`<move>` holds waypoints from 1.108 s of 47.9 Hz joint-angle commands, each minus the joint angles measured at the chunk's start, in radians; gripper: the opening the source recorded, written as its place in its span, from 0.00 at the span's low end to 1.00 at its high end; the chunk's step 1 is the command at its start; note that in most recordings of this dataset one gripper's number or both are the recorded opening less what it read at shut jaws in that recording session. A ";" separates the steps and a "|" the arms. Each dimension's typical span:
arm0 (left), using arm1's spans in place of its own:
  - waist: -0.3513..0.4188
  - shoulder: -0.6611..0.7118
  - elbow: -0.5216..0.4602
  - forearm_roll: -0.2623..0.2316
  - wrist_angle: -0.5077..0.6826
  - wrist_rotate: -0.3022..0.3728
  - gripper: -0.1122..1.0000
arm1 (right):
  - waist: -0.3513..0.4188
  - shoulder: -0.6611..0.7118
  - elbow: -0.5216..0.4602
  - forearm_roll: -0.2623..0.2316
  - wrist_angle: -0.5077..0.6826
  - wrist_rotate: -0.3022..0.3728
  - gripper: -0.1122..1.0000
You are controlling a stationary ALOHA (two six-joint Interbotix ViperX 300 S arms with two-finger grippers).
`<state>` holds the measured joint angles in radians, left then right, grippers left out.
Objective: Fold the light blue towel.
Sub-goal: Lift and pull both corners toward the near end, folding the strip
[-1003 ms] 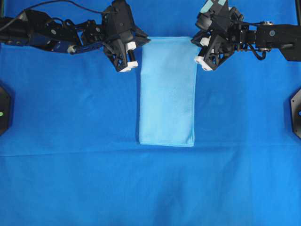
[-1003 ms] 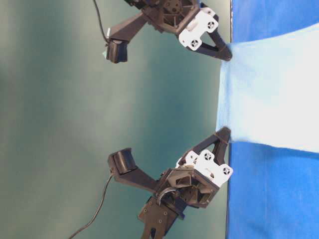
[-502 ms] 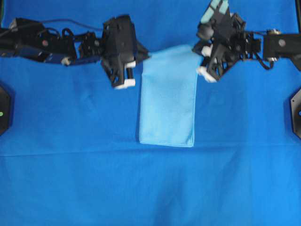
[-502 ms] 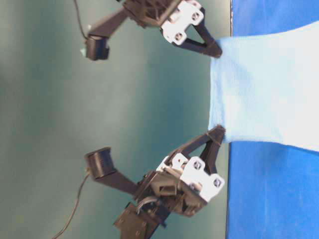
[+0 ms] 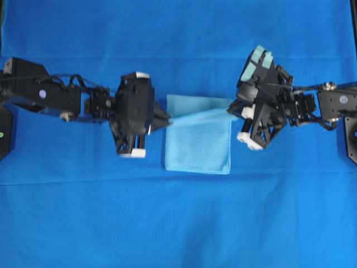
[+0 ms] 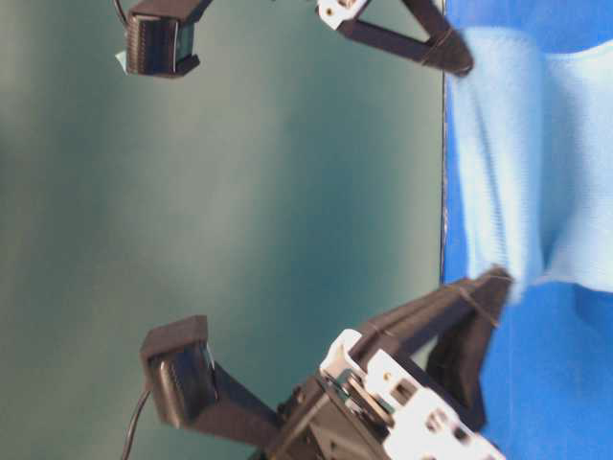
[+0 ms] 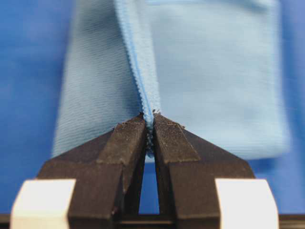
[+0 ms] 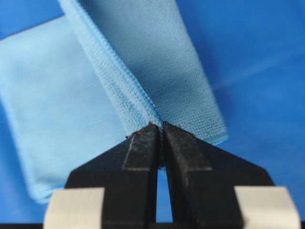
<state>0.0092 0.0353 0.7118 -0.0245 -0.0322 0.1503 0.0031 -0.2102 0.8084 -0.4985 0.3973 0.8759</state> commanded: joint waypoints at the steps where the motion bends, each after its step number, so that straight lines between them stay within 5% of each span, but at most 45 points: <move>1: -0.046 -0.009 0.003 -0.005 0.006 -0.003 0.13 | 0.026 -0.002 0.006 0.002 0.014 0.028 0.14; 20: -0.118 0.123 0.011 -0.006 -0.081 -0.101 0.13 | 0.077 0.133 0.035 0.002 -0.074 0.141 0.14; 53: -0.144 0.175 0.014 -0.005 -0.163 -0.104 0.13 | 0.094 0.184 0.035 0.002 -0.183 0.183 0.15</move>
<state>-0.1181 0.2224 0.7317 -0.0322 -0.1979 0.0460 0.0982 -0.0184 0.8483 -0.4985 0.2178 1.0584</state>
